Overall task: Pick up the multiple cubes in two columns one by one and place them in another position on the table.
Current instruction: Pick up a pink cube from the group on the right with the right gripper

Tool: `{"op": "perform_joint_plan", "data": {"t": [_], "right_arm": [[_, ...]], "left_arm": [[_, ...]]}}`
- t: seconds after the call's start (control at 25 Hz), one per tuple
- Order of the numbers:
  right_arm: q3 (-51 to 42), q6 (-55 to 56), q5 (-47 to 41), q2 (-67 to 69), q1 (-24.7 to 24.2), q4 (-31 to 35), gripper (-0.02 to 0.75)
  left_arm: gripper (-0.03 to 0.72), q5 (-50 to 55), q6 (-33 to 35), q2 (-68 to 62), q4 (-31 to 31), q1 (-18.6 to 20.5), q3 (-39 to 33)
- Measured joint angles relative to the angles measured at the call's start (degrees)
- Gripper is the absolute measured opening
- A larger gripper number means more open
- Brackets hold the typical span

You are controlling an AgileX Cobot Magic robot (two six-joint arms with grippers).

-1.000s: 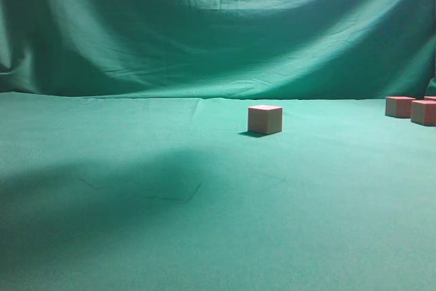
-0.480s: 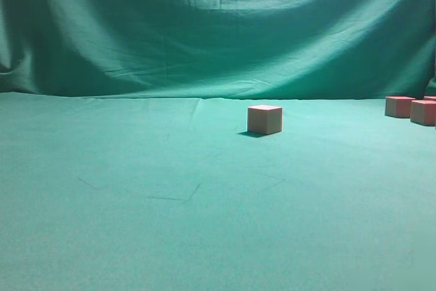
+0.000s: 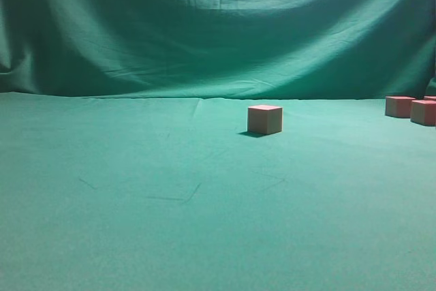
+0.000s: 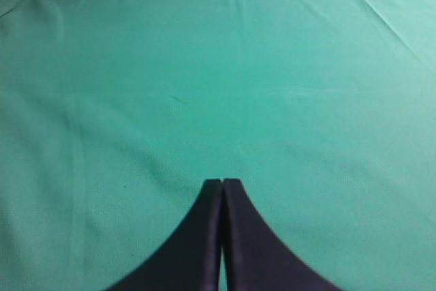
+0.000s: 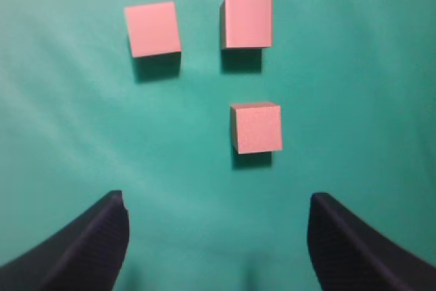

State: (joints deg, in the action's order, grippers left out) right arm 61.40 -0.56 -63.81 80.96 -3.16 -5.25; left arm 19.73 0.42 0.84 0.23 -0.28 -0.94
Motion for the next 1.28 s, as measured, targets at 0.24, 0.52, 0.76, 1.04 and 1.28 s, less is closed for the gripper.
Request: {"op": "perform_joint_plan", "data": {"t": [0.24,0.52,0.76,1.04,1.28], "right_arm": [[-2.78,-1.12,5.14,2.32,-5.05,0.45,0.503],[-2.78,-8.09,8.72,9.30,-6.81,4.41,0.503],[-2.78,-9.14,11.53,14.03,-6.81,1.55,0.503],[-2.78,-9.14,13.71,17.78,-6.84,-0.58,0.503],[-2.78,-9.14,15.40,20.83,-6.84,-0.70,0.503]], "left_arm": [[0.000,0.00,0.00,0.00,0.00,0.00,0.00],[0.000,0.00,0.00,0.00,0.00,0.00,0.00],[0.000,0.00,0.00,0.00,0.00,0.00,0.00],[0.000,0.00,0.00,0.00,0.00,0.00,0.00],[0.000,0.00,0.00,0.00,0.00,0.00,0.00]]}}
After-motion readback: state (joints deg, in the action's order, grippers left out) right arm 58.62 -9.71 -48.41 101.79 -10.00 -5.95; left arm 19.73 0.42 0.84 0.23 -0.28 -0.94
